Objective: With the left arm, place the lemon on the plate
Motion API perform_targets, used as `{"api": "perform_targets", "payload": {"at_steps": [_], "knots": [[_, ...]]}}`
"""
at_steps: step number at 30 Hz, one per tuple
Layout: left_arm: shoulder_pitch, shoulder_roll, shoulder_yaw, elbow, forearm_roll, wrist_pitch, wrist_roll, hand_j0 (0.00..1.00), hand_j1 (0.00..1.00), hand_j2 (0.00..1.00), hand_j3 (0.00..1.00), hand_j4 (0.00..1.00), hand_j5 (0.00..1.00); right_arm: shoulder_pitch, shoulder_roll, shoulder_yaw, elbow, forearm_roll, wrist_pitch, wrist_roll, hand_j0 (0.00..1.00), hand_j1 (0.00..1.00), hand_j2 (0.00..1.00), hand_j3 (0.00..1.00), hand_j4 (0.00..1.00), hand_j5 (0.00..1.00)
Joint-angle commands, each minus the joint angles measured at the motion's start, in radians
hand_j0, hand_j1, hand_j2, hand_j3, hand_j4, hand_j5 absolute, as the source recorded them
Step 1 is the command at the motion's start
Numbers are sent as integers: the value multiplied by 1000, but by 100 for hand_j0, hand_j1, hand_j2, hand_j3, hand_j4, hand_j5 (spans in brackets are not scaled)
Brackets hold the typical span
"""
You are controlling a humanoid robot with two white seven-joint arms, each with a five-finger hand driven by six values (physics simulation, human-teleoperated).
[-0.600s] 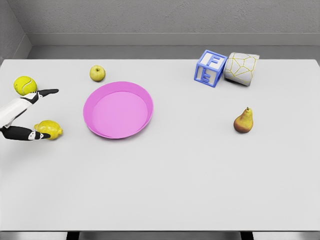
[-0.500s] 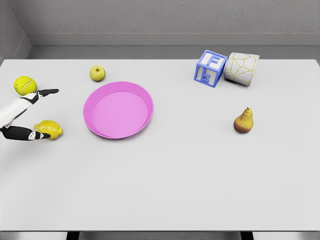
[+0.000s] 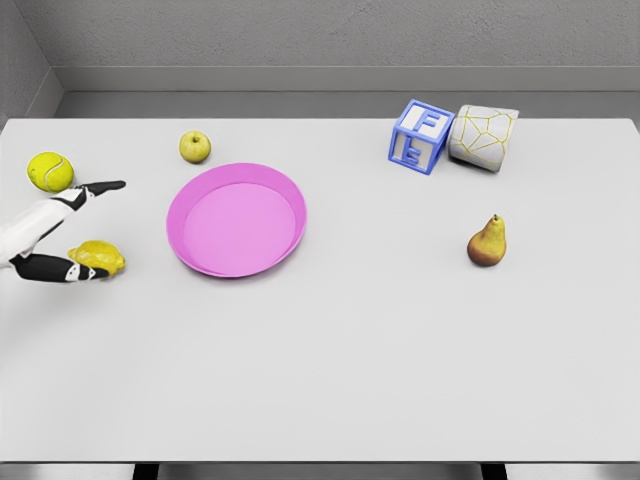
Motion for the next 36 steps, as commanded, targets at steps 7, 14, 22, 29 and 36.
{"api": "perform_targets", "payload": {"at_steps": [7, 14, 22, 29, 36], "knots": [[-100, 286, -121, 118, -105, 2, 0, 100, 100, 100, 100, 100, 100, 0, 0, 0, -1, 0, 0, 0, 100, 100, 100, 100, 100, 100], [-381, 243, -523, 102, -372, 2, 0, 100, 100, 100, 100, 100, 100, 0, 0, 0, 0, 0, 0, 1, 100, 100, 100, 100, 100, 100], [-384, 339, -532, 92, -367, 2, 0, 100, 100, 100, 100, 100, 100, 0, 0, 0, -1, 0, 0, 0, 100, 100, 100, 100, 100, 100], [-388, 321, -595, 90, -367, 2, 0, 100, 100, 100, 100, 100, 100, 0, 0, 0, 0, 0, 0, 0, 100, 100, 100, 100, 100, 100], [-390, 295, -610, 90, -372, 2, 0, 100, 100, 100, 100, 100, 100, 0, 0, 0, 0, 0, 0, 0, 100, 100, 100, 100, 100, 100]]}}
